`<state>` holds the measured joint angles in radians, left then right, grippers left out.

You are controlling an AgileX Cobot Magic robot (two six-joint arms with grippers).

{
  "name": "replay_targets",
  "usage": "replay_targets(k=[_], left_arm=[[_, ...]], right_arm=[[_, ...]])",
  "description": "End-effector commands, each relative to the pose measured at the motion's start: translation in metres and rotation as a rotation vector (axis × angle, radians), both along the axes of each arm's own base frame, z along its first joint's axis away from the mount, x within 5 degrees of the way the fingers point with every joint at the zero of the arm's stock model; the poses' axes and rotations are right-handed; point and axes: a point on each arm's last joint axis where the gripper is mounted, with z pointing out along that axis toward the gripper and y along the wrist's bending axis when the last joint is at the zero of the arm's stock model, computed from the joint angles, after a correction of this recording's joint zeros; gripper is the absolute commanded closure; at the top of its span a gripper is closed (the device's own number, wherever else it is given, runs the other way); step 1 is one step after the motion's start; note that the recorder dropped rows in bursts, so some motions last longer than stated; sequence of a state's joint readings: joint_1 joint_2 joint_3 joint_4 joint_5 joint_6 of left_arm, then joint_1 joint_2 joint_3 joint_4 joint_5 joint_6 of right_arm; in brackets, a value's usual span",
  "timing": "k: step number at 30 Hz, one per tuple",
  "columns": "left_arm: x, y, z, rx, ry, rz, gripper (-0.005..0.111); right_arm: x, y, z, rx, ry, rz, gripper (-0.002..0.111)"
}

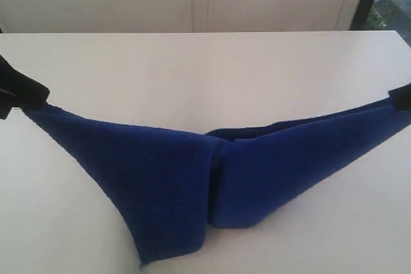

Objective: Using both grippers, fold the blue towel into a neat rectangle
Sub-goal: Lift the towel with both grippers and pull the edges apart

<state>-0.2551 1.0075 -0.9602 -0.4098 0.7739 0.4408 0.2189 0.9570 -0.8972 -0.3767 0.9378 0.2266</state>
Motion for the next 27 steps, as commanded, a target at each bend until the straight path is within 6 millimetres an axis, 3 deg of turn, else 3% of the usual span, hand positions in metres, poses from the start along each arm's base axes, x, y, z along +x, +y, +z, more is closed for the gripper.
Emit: replay_targets(k=[1, 15, 27], left_arm=[[-0.016, 0.005, 0.007, 0.002, -0.022, 0.004, 0.107], [-0.067, 0.021, 0.029, 0.040, -0.156, -0.022, 0.107], [-0.116, 0.034, 0.039, 0.031, -0.264, -0.043, 0.107]], right_arm=[[-0.022, -0.009, 0.016, -0.008, -0.099, -0.031, 0.108], [-0.085, -0.028, 0.043, -0.006, -0.297, -0.071, 0.108], [-0.134, -0.040, 0.047, 0.035, -0.382, -0.112, 0.108]])
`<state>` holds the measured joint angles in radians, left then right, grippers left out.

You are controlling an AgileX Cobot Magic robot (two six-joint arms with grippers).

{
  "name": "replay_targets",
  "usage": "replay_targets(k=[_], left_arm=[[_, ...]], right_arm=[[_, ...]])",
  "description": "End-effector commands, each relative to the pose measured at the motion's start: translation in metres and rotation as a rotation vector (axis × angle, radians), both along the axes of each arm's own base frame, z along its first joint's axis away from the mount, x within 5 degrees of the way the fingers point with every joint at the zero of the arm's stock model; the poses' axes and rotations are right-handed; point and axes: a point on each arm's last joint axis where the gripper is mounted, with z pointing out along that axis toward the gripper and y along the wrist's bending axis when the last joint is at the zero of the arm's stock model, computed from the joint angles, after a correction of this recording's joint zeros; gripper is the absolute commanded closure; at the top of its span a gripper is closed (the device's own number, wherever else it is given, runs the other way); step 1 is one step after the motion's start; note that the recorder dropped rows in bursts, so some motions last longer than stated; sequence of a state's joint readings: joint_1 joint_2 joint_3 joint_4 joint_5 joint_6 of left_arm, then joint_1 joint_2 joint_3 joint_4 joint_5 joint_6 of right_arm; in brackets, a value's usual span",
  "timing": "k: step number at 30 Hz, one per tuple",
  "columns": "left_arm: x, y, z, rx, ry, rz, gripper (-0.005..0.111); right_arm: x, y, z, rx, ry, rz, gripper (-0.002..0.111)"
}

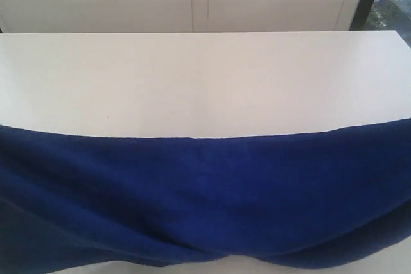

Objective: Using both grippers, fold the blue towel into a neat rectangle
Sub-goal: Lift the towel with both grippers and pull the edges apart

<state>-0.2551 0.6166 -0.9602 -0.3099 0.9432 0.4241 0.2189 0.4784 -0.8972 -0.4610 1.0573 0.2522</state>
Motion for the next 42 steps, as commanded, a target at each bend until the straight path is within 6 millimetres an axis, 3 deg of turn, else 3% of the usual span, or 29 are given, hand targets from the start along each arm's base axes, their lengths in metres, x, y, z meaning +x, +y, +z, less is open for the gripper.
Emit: replay_targets(k=[1, 10, 17, 21, 26, 34, 38, 42], left_arm=[[-0.019, 0.004, 0.001, -0.015, -0.031, -0.006, 0.107], [-0.059, 0.012, 0.006, -0.123, -0.082, 0.031, 0.107], [-0.089, 0.020, 0.035, -0.212, -0.180, 0.052, 0.107], [-0.091, 0.022, 0.041, -0.209, -0.200, 0.066, 0.107], [-0.060, 0.026, 0.024, -0.107, -0.080, 0.203, 0.107], [0.008, 0.012, -0.036, -0.030, 0.132, 0.259, 0.107], [0.040, 0.006, -0.070, -0.054, 0.107, 0.311, 0.107], [0.063, 0.003, -0.090, -0.069, 0.071, 0.350, 0.107]], right_arm=[[-0.018, -0.006, -0.003, 0.011, -0.003, -0.032, 0.108], [-0.051, -0.007, -0.003, 0.071, -0.047, 0.022, 0.108], [-0.072, -0.008, 0.019, 0.126, -0.156, 0.063, 0.108], [-0.075, -0.008, 0.027, 0.108, -0.191, 0.078, 0.108], [-0.053, -0.003, 0.021, 0.092, -0.107, 0.076, 0.108], [0.024, 0.015, -0.026, 0.017, 0.101, 0.109, 0.108], [0.060, 0.022, -0.047, -0.042, 0.143, 0.123, 0.108], [0.089, 0.021, -0.064, -0.071, 0.195, 0.043, 0.108]])
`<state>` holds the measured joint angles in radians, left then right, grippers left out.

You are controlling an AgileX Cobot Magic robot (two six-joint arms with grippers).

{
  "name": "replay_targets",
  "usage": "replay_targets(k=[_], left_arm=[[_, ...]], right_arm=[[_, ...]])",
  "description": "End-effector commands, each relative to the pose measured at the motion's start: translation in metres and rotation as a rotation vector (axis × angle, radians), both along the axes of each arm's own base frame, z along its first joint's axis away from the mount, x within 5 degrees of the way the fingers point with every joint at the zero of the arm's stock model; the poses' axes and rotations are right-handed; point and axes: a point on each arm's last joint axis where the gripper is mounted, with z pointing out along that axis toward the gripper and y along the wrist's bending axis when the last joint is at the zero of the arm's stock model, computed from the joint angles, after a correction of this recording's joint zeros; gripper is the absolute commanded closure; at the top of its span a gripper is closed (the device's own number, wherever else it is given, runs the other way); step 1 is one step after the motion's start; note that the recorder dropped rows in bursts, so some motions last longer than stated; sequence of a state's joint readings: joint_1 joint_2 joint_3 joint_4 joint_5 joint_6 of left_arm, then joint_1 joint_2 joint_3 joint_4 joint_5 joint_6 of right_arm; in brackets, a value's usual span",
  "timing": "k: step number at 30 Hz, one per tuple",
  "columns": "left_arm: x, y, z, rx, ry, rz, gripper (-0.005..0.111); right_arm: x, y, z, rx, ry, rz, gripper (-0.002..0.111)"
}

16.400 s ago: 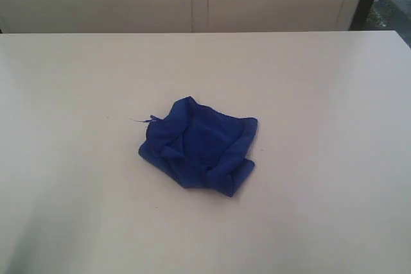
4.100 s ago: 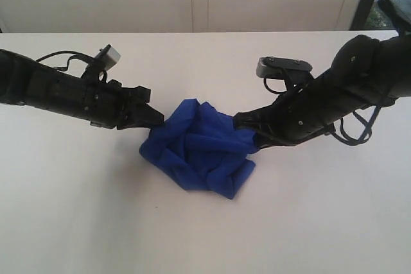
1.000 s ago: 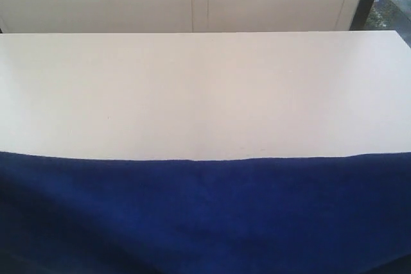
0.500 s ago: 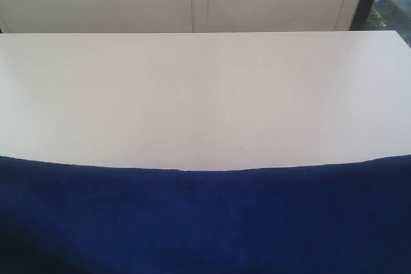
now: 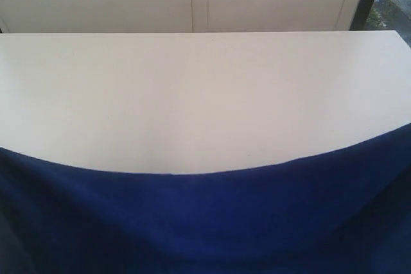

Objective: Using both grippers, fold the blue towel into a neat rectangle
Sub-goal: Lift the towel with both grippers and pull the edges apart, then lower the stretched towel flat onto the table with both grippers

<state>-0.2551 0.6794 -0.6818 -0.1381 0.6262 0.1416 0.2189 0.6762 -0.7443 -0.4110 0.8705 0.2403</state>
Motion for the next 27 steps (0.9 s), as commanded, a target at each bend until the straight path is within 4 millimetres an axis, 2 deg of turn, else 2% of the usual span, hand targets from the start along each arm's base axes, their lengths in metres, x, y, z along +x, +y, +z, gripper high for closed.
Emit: replay_targets(k=[1, 8, 17, 20, 21, 24, 27], left_arm=[[0.024, -0.003, -0.020, -0.020, -0.051, 0.049, 0.107], [0.055, -0.006, -0.044, -0.030, -0.133, 0.108, 0.107], [0.096, -0.009, -0.065, 0.001, -0.206, 0.153, 0.107], [0.111, -0.006, -0.079, 0.015, -0.199, 0.192, 0.107], [0.122, -0.003, -0.090, 0.027, -0.195, 0.216, 0.107], [0.137, 0.002, -0.107, 0.044, -0.204, 0.256, 0.107], [0.158, -0.001, -0.120, 0.056, -0.178, 0.263, 0.107]], right_arm=[[0.033, 0.000, -0.016, -0.057, 0.019, -0.064, 0.108], [0.079, 0.008, -0.042, -0.114, 0.053, -0.053, 0.108], [0.130, 0.007, -0.083, -0.216, 0.070, -0.165, 0.108], [0.144, 0.007, -0.098, -0.254, 0.057, -0.187, 0.108], [0.153, 0.008, -0.108, -0.265, 0.040, -0.205, 0.108], [0.169, 0.009, -0.124, -0.288, 0.039, -0.215, 0.108], [0.191, 0.014, -0.142, -0.301, 0.076, -0.221, 0.108]])
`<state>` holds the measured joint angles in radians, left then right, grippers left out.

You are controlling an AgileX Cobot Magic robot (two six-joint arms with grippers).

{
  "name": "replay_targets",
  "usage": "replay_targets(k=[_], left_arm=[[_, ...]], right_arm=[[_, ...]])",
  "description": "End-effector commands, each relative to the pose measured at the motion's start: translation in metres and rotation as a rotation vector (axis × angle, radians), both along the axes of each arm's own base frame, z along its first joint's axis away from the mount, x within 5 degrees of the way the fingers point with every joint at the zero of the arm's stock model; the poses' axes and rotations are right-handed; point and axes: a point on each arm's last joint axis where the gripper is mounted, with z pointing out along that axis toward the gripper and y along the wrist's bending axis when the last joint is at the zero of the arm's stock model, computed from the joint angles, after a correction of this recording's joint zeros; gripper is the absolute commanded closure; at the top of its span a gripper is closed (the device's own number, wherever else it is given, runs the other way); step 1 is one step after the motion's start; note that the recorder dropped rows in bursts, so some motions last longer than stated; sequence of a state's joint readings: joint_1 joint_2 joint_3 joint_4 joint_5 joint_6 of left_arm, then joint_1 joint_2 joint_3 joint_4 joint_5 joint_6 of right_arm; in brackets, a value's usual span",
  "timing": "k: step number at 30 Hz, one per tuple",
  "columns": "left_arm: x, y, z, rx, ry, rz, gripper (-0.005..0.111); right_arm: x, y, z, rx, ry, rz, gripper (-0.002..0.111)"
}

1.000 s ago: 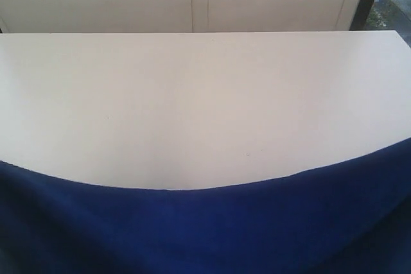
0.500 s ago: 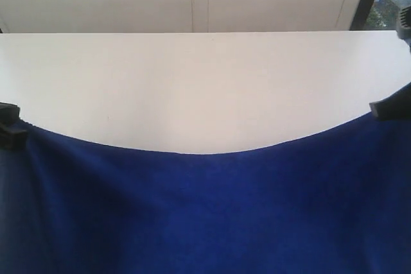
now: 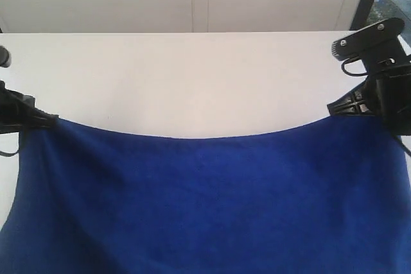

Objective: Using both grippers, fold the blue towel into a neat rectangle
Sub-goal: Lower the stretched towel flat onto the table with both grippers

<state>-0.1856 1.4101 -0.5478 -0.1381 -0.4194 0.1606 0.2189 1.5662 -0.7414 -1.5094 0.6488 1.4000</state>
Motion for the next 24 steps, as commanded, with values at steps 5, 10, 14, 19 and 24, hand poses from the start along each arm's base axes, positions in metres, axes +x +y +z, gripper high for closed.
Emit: replay_targets(k=[5, 10, 14, 19, 24], left_arm=[[0.041, -0.005, -0.017, 0.008, 0.032, 0.012, 0.107], [0.069, 0.005, -0.028, -0.004, 0.109, 0.060, 0.107], [0.076, 0.008, -0.038, 0.003, 0.127, 0.071, 0.107], [0.084, 0.013, -0.052, 0.010, 0.120, 0.094, 0.107], [0.088, 0.013, -0.053, 0.011, 0.103, 0.097, 0.107]], right_arm=[[0.039, -0.003, -0.026, 0.033, 0.037, -0.020, 0.108], [0.055, -0.029, -0.030, 0.201, 0.025, -0.041, 0.108], [0.058, -0.051, -0.033, 0.205, 0.019, -0.105, 0.108], [0.063, -0.063, -0.050, 0.243, 0.056, -0.109, 0.108], [0.069, -0.065, -0.058, 0.253, 0.069, -0.107, 0.108]])
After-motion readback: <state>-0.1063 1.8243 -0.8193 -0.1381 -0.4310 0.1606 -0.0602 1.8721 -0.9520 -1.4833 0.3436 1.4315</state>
